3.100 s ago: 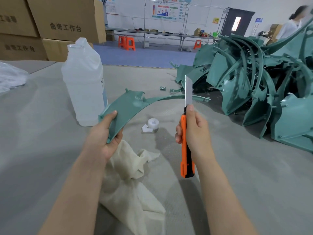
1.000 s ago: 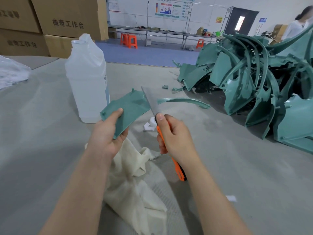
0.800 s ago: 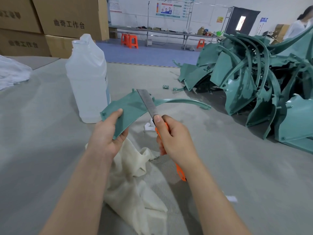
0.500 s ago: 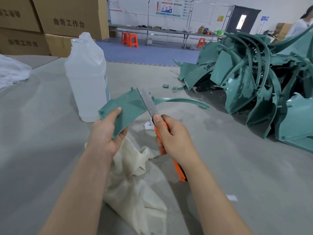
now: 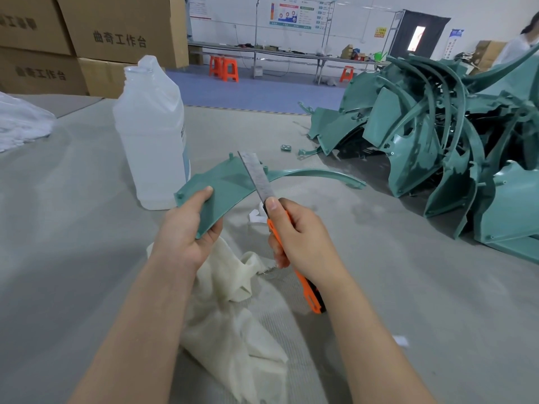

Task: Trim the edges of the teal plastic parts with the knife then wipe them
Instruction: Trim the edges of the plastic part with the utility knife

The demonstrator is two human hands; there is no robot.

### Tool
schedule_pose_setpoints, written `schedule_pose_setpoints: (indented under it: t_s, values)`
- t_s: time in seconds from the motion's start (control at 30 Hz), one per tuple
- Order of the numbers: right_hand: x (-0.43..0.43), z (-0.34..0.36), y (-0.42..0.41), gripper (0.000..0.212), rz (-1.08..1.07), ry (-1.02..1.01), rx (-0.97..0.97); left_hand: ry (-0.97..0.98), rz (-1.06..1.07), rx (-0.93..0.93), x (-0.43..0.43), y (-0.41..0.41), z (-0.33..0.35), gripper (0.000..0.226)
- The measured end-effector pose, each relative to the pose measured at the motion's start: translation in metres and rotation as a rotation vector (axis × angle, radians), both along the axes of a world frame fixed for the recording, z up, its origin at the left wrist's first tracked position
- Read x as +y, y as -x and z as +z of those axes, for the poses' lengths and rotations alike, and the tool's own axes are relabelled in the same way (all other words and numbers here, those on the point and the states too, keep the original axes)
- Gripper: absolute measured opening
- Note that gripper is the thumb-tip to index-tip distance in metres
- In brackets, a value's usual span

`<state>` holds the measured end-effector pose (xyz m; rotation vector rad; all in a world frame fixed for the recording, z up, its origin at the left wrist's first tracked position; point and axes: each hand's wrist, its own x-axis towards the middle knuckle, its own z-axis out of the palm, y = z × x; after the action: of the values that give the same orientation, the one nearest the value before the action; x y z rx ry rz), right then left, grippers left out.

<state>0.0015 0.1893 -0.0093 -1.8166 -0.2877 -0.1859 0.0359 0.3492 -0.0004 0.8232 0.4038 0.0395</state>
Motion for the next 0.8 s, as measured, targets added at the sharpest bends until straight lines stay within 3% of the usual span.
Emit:
schedule_pose_setpoints:
  t_s: [0.33, 0.6, 0.8]
  values:
    - [-0.006, 0.004, 0.002, 0.039, 0.08, -0.025, 0.09, -0.068, 0.045, 0.021, 0.0, 0.0, -0.001, 0.013]
    - [-0.006, 0.005, 0.002, 0.04, 0.074, -0.042, 0.076, -0.007, 0.021, 0.021, -0.002, 0.0, -0.002, 0.012]
    - [0.009, -0.005, 0.003, 0.04, 0.099, 0.134, -0.005, -0.013, -0.03, -0.021, -0.014, 0.001, -0.005, 0.006]
